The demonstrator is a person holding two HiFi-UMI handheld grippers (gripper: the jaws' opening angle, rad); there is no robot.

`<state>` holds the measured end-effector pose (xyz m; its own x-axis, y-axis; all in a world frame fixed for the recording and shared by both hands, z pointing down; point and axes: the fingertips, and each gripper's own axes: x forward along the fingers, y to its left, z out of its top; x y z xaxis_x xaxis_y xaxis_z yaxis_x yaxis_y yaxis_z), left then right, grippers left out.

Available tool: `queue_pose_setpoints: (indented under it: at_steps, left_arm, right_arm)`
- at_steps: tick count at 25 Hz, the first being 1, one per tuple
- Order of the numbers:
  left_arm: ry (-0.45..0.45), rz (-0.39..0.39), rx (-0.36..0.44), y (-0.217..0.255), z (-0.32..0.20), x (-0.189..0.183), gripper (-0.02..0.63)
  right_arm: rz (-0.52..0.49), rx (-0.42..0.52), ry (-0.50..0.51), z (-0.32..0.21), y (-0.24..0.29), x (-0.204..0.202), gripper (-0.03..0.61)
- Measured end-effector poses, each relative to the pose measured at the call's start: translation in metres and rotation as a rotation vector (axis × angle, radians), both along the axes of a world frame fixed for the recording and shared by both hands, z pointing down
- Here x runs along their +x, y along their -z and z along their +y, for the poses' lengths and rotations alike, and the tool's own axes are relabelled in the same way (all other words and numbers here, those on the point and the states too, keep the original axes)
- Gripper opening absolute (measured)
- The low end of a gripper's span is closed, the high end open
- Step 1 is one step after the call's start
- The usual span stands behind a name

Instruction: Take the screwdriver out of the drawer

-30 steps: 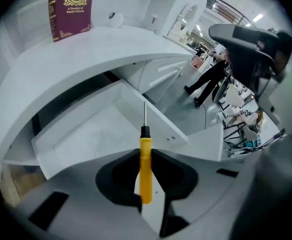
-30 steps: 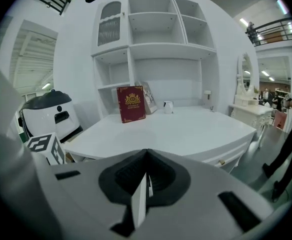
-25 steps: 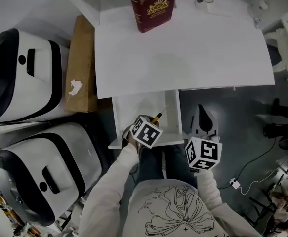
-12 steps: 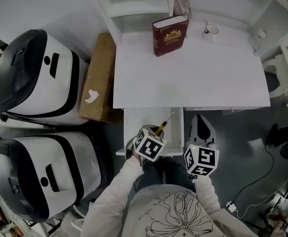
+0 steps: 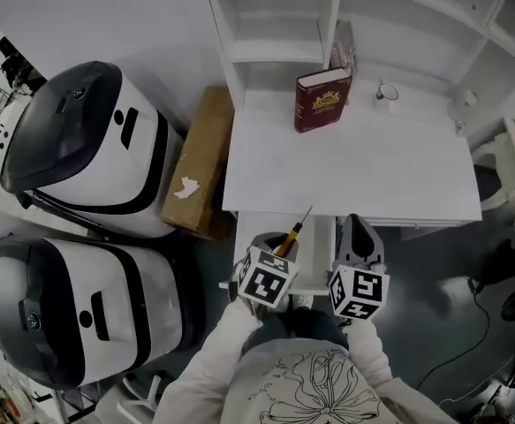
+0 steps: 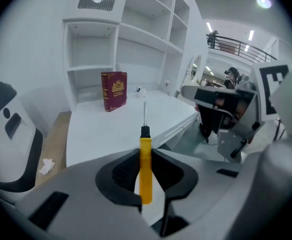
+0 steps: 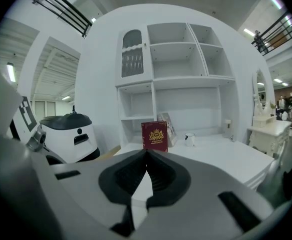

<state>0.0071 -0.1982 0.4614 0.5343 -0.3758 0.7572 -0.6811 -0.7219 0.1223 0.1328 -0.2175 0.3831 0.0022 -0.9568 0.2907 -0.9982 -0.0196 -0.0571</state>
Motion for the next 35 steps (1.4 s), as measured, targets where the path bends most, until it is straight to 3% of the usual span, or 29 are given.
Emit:
queue_pose_setpoints:
  at_steps: [19,35]
  left_arm:
    - [0.293,0.278,0.3,0.134,-0.032,-0.05,0.069]
    - [0.458,0.366,0.549,0.193,-0.034,-0.078,0.069]
  right_arm:
    - [0.041,0.141,0.08,-0.013,0.077,-0.037,0.003]
    - [0.046,0.226,0.11,-0.01,0.119,-0.045,0.003]
